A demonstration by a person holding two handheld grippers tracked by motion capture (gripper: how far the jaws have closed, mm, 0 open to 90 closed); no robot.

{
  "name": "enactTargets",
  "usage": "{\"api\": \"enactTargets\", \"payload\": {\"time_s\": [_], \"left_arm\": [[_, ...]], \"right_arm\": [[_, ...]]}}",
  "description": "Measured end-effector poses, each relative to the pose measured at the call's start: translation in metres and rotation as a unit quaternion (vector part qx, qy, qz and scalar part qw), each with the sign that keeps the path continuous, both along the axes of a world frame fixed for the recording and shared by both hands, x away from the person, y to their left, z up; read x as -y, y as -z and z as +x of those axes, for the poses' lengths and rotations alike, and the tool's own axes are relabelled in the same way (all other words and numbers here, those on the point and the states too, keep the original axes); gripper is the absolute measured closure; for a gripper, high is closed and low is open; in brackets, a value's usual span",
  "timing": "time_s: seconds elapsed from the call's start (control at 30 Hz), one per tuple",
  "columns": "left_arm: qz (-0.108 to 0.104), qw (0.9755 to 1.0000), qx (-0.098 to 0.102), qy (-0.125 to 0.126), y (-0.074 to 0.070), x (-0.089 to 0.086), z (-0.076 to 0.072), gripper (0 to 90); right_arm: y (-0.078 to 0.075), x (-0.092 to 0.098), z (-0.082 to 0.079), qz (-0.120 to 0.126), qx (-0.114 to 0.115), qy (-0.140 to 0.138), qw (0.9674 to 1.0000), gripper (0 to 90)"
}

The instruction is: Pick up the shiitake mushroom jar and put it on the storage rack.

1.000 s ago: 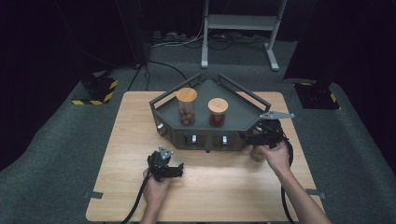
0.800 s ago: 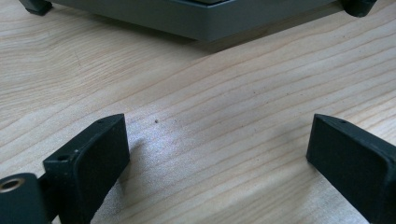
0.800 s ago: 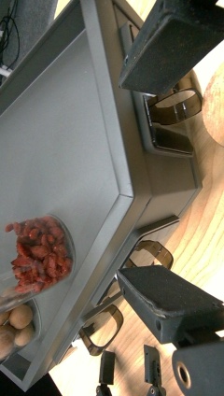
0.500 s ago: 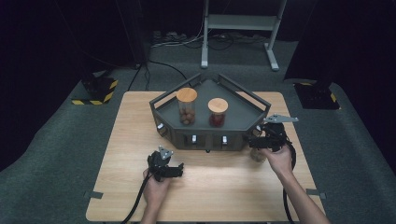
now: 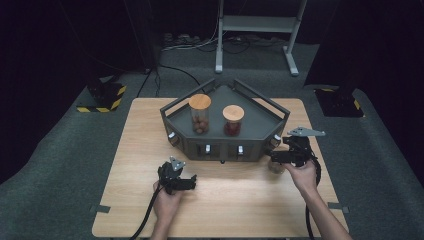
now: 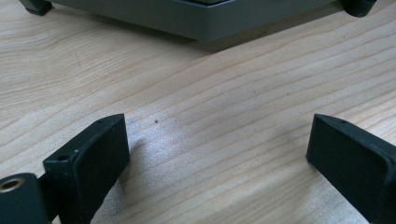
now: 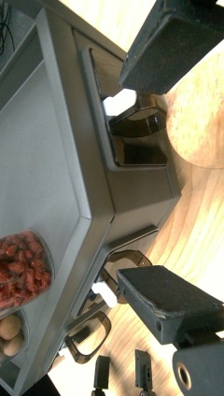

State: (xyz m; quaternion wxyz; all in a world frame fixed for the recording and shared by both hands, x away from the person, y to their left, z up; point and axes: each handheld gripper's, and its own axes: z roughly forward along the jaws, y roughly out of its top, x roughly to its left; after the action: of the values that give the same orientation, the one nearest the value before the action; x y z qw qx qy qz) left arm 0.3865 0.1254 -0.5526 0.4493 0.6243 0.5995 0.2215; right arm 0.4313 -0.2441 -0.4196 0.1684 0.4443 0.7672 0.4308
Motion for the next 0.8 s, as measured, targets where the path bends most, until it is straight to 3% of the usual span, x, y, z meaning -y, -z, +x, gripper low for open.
{"api": "enactTargets", "payload": {"time_s": [0.47,0.8], "left_arm": [[0.000,1.0000,0.000,0.000,0.000,0.000,0.000,5.9],[0.000,1.0000,0.000,0.000,0.000,0.000,0.000,5.9]], "right_arm": [[0.008,0.016,-0.009,0.016,0.005,0.010,0.9998,7.7],[0.015,0.027,-0.017,0.013,0.013,0.024,0.9996,7.6]]}}
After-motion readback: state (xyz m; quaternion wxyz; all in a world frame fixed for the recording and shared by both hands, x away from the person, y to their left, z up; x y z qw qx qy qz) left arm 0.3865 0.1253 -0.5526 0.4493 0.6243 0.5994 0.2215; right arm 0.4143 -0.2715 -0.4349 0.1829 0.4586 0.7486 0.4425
